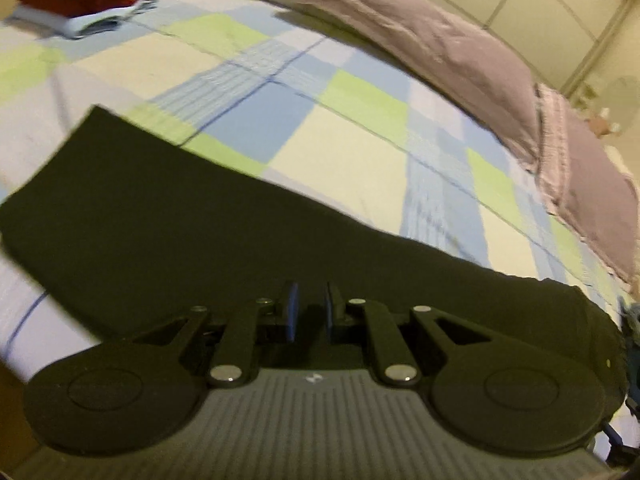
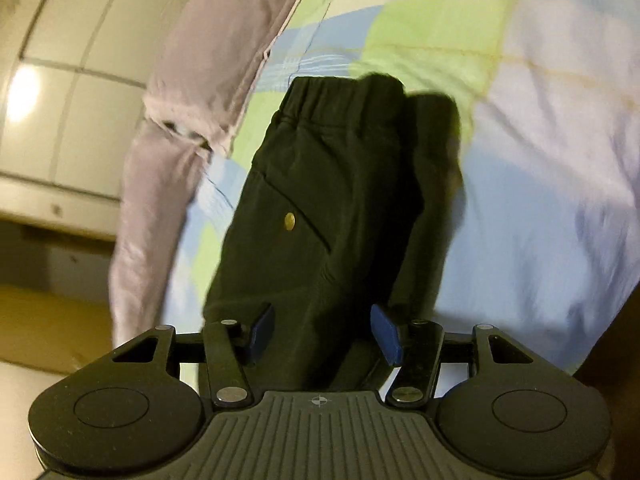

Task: Fold clothes
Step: 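Grasp the waistband with the right gripper while the left gripper grasps the leg hems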

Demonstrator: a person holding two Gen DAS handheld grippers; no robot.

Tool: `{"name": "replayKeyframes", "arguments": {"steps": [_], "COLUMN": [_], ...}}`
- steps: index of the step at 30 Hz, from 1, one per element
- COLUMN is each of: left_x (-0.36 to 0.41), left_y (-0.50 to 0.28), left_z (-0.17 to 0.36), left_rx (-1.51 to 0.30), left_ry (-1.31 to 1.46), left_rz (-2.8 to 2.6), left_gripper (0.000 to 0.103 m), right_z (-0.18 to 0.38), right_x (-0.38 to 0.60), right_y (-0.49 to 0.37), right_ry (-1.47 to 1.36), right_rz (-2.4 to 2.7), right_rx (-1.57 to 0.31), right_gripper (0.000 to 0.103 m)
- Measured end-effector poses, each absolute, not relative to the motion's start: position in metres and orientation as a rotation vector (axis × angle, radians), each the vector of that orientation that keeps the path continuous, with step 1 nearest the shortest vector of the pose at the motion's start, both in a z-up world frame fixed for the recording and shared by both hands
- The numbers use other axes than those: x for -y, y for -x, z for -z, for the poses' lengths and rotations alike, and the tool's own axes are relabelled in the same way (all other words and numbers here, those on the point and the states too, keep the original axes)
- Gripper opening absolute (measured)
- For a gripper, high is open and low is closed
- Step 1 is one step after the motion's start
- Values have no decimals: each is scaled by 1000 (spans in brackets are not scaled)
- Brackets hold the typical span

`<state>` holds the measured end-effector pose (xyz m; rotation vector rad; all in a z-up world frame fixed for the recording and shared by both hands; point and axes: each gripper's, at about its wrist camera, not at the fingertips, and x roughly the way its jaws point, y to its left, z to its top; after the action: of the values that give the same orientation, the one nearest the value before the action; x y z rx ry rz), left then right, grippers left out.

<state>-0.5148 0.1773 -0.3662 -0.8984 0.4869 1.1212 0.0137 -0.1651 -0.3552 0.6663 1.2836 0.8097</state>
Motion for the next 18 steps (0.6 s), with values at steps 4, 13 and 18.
{"name": "replayKeyframes", "arguments": {"steps": [4,13,18], "left_x": [-177,-143,-127], "left_y": [515,557,580], "left_z": [377,397,376], "left_rx": [-458,-331,-293], "left_ry": [823,765,732], "left_rz": [-1041,-1062,-1104], "left_gripper": [9,8,8], "right_z": [370,406,355], "right_x": [177,164,164], "right_y": [-15,-30,-3], "right_ry": [-797,-830,-629], "right_rz": [-842,-893,-934], "right_rx": [-1210,-1164,-981], "right_gripper": [58,17,15]}}
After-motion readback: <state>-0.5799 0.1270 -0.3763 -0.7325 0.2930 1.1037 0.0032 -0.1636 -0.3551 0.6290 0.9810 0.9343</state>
